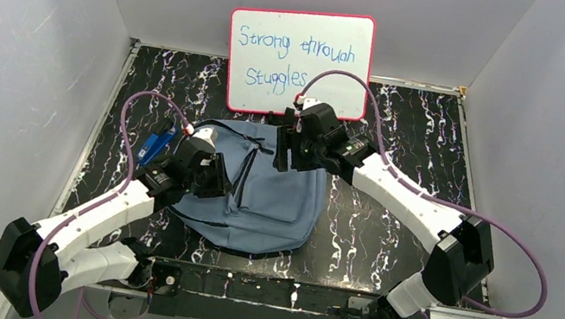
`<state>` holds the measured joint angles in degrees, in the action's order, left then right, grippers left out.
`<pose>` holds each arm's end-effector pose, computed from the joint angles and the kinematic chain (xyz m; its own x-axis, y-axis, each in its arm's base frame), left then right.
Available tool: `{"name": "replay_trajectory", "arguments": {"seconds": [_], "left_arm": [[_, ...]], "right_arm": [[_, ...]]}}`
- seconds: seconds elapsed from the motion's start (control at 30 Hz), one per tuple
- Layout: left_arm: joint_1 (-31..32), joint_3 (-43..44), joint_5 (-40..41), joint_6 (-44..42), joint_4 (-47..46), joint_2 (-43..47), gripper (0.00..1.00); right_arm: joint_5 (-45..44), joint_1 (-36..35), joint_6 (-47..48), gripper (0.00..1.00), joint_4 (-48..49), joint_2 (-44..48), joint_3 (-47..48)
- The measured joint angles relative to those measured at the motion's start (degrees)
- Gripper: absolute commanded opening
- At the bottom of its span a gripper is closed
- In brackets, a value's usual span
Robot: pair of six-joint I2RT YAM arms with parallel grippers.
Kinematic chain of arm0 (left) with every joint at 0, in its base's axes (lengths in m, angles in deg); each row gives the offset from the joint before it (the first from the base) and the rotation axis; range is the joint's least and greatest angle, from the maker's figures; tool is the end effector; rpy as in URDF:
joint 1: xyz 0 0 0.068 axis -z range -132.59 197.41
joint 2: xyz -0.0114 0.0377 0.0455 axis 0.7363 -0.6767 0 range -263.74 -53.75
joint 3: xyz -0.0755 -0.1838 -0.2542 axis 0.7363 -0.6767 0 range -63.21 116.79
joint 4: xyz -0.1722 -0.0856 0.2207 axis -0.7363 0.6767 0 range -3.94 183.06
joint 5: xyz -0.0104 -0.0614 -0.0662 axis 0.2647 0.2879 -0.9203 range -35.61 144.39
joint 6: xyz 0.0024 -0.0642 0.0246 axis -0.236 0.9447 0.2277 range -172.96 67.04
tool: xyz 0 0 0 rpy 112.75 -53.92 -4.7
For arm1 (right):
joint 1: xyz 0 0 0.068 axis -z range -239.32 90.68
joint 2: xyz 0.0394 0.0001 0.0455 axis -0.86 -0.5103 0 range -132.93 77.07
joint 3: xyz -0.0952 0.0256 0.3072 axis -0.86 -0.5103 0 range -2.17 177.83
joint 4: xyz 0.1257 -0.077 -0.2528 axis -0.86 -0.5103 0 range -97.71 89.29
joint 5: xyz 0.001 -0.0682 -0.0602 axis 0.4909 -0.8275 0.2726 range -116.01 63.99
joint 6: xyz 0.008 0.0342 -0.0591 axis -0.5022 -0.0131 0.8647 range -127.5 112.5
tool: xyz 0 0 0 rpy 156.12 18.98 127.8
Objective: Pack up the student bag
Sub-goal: Adjust the student bag at the center of the board.
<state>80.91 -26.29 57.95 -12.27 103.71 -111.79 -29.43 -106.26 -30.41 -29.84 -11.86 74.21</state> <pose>0.1981 -0.1268 0.2556 -0.7286 -0.2981 -0.6166 0.0466 0.8767 -0.4788 0.2723 0.2865 0.3407 -0.6903 -0.1694 -0.7034 -0.4670 0.8469 0.2544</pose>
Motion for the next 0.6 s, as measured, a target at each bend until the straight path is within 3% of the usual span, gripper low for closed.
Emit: {"name": "replay_trajectory", "arguments": {"seconds": [0.33, 0.6], "left_arm": [[0.0, -2.38, 0.33, 0.55, -1.16, -1.14, 0.23], [0.0, -4.57, 0.0, 1.66, -2.89, 0.02, 0.13]], "right_arm": [[-0.59, -3.69, -7.1, 0.77, -2.19, 0.24, 0.66], [-7.69, -11.15, -10.58, 0.83, -9.75, -14.51, 13.38]]}}
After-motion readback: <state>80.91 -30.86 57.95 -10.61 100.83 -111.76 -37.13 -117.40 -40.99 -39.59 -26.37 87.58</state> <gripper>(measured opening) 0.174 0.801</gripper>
